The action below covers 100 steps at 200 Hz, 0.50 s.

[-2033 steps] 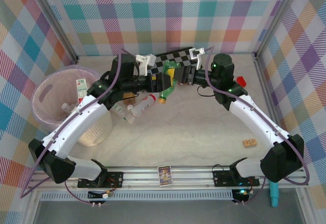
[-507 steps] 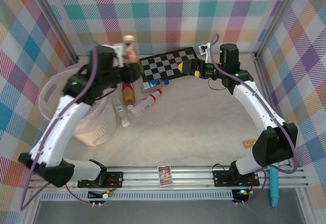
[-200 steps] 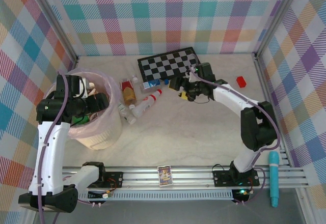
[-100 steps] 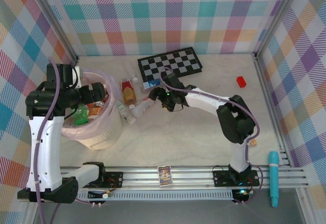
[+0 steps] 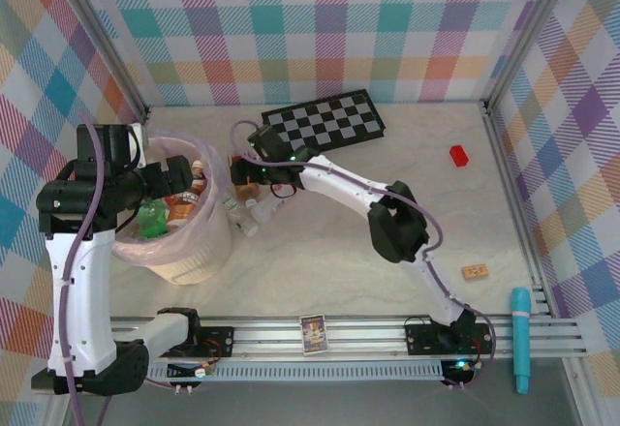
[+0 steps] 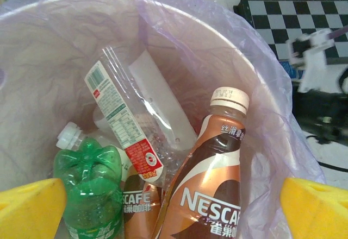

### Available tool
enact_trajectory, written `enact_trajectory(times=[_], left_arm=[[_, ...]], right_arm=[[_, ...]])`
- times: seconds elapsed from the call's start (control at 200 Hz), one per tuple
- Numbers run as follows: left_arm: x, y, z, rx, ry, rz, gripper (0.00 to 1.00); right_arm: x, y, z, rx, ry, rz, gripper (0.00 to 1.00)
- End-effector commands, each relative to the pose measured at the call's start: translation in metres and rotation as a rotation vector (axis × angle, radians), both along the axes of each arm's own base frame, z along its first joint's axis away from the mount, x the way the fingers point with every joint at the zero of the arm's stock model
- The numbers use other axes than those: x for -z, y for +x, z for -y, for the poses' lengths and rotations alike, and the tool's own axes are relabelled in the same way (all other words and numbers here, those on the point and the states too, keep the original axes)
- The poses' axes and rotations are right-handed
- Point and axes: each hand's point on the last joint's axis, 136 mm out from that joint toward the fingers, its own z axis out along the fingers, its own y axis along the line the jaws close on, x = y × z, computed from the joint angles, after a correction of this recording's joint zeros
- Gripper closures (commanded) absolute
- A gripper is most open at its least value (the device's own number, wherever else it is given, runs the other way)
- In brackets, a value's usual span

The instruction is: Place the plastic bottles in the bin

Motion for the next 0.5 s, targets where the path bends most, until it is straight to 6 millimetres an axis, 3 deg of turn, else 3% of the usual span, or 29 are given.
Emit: enact_trajectory(times=[0.0,0.255,0.385,0.495], left_arm=[[-0.013,-0.002,-0.011,-0.053,0.036,0.046,0.00],[-0.005,0.002,-0.013,-0.061,0.024,0.064,0.00],[0.001,0.012,-0.007,-0.040,-0.023,0.059,0.00],[0.000,0.016,-0.001,-0.022,-0.058,0.068,0.00]], right_arm=[[0.027,-0.007,-0.007,-0.105,-0.099,0.011,0.13],[0.074,-0.001,-0.016,-0.056,-0.116,-0.065,0.11],[0.081,0.005,-0.012,-0.024,-0.133,-0.067,0.16],[0.076,0.008,-0.010,-0.016,-0.125,-0.060,0.22]])
